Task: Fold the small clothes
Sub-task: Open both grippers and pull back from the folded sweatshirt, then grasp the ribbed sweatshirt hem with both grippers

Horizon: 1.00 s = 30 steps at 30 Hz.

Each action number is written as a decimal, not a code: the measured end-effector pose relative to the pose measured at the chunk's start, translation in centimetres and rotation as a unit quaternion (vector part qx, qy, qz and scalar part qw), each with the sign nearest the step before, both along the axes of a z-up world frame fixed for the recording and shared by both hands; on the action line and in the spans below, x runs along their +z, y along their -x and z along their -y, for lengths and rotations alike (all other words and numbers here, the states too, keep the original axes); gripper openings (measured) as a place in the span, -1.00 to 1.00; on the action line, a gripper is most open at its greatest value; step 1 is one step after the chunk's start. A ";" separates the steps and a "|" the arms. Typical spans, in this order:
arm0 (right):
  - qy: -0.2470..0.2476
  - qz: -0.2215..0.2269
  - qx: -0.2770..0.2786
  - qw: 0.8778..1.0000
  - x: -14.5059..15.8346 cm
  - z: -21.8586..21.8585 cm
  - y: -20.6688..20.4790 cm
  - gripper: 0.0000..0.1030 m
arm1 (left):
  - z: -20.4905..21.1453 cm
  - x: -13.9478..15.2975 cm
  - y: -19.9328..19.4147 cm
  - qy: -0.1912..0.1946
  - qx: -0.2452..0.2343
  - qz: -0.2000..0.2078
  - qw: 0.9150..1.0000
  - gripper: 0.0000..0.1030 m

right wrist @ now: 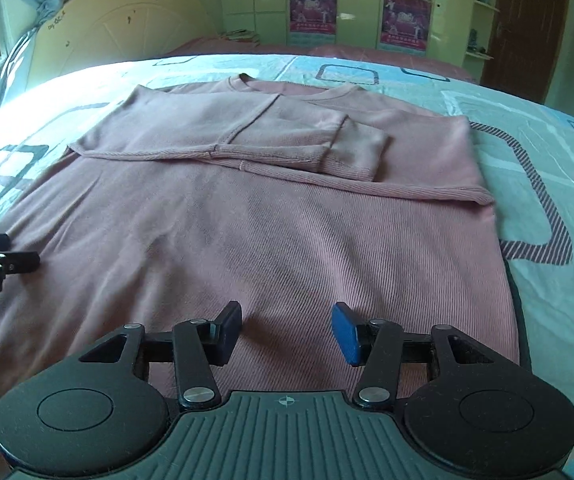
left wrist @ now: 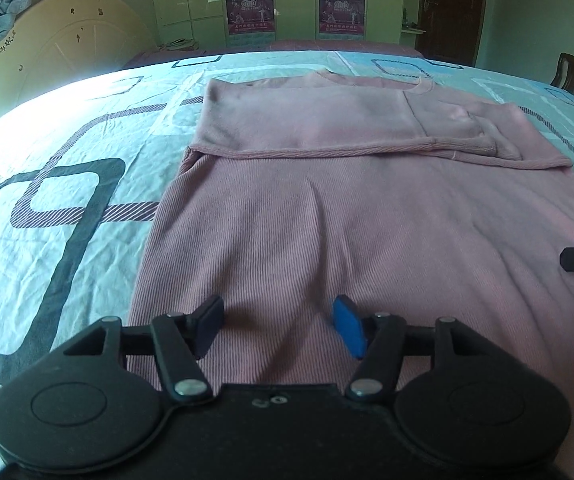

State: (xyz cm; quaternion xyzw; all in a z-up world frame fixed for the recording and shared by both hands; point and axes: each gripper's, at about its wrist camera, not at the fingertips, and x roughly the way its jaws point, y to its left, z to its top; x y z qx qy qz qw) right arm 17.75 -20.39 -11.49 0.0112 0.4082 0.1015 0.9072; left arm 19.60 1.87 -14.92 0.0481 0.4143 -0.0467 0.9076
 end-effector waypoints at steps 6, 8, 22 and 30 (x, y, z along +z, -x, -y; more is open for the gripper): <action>0.004 0.005 0.014 1.000 0.7 -3.7 3.7 -0.01 | 0.4 0.8 3.5 0.025 -0.033 0.001 0.999 0.21; 0.011 -0.005 0.009 1.000 0.2 -4.2 4.6 -0.01 | 0.4 0.4 4.4 0.019 -0.036 -0.006 0.999 0.21; 0.037 -0.001 -0.089 0.995 1.1 0.4 11.2 -0.01 | -3.0 1.8 8.1 0.025 -0.026 -0.001 0.999 0.29; 0.033 -0.006 -0.142 0.989 1.4 3.5 13.4 -0.01 | -6.7 2.3 9.8 0.044 0.005 -0.006 0.999 0.30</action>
